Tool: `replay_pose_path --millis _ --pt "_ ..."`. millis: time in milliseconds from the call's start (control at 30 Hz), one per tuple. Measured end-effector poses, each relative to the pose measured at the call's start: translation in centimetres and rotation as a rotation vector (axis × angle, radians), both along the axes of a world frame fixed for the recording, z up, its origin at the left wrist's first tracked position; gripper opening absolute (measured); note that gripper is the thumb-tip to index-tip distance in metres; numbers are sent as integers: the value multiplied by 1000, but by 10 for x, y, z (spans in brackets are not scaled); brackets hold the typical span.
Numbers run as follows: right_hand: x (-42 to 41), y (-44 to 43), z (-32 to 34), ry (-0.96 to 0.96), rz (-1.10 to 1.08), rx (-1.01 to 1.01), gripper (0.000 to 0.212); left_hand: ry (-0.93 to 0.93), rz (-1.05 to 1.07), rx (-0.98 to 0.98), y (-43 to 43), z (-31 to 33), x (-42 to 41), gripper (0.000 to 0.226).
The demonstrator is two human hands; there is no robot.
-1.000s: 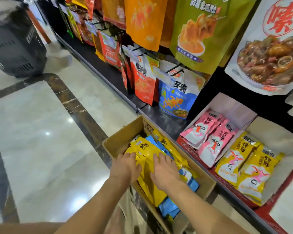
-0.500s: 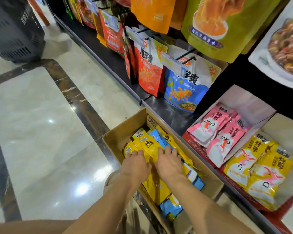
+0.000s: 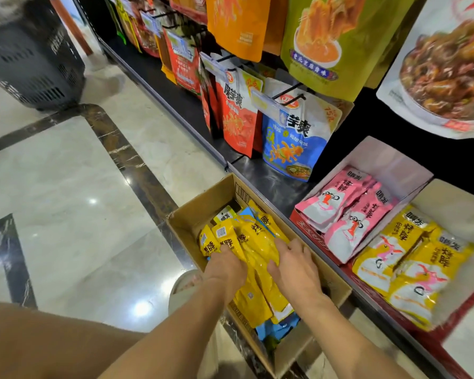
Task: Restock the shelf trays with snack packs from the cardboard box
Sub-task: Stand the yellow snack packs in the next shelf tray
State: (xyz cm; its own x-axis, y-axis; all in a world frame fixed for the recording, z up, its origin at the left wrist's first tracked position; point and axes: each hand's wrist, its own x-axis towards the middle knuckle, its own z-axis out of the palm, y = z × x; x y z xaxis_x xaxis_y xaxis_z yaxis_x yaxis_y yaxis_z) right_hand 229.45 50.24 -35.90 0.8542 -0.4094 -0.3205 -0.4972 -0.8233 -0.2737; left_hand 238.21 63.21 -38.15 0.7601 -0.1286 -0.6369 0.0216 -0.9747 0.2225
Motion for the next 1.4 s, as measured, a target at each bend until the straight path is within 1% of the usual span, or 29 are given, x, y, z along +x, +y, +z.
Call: replay_pose_path --millis 100,200,267,333,467,600,700,767,800,867,933,967,1067,1100,1167,1233,1300,1333,1400 --pt "-14 -11 2 -46 -84 96 62 -18 81 -36 -6 -2 -6 70" --pt "-25 -20 1 -96 -133 205 64 27 134 26 -10 -6 -9 94" --pt "-28 -24 1 -124 -145 266 63 26 170 14 -14 -9 -12 98" --pt "-28 -26 4 -145 -157 311 63 12 185 -17 -18 -12 -15 94" --pt "-26 -29 9 -167 -159 366 62 -70 148 -155 -22 -21 -22 77" --pt "-24 -33 15 -183 -162 422 63 -112 185 -190 -24 -28 -23 61" --pt "-23 -38 22 -209 -181 467 63 -91 163 -197 -26 -20 -21 54" --pt "-23 -43 25 -235 -197 519 55 -58 154 -188 -27 -11 -18 50" --pt "-24 -45 26 -254 -210 559 47 -42 157 -185 -27 -5 -17 48" --pt "-28 -50 31 -296 -254 665 34 -54 164 -203 -26 7 -16 37" --pt "-31 -55 35 -330 -280 704 26 -91 199 -253 -26 18 -14 25" --pt "-33 -58 36 -348 -288 702 22 -115 207 -282 -27 24 -13 24" --pt "-42 -67 46 -427 -337 706 8 -103 284 -461 -34 43 -13 41" --pt "-46 -69 49 -453 -360 712 5 -87 318 -562 -37 49 -14 39" --pt "-55 -74 56 -485 -412 759 3 -52 378 -733 -42 61 -18 27" --pt "-64 -79 59 -511 -471 827 5 -63 394 -821 -44 71 -21 18" --pt "-74 -86 61 -541 -532 896 2 -62 371 -866 -47 79 -23 9" --pt "-79 -90 61 -564 -558 922 3 -38 356 -895 -50 84 -26 9" --pt "-89 -97 62 -609 -618 969 7 31 318 -954 -57 95 -33 19"
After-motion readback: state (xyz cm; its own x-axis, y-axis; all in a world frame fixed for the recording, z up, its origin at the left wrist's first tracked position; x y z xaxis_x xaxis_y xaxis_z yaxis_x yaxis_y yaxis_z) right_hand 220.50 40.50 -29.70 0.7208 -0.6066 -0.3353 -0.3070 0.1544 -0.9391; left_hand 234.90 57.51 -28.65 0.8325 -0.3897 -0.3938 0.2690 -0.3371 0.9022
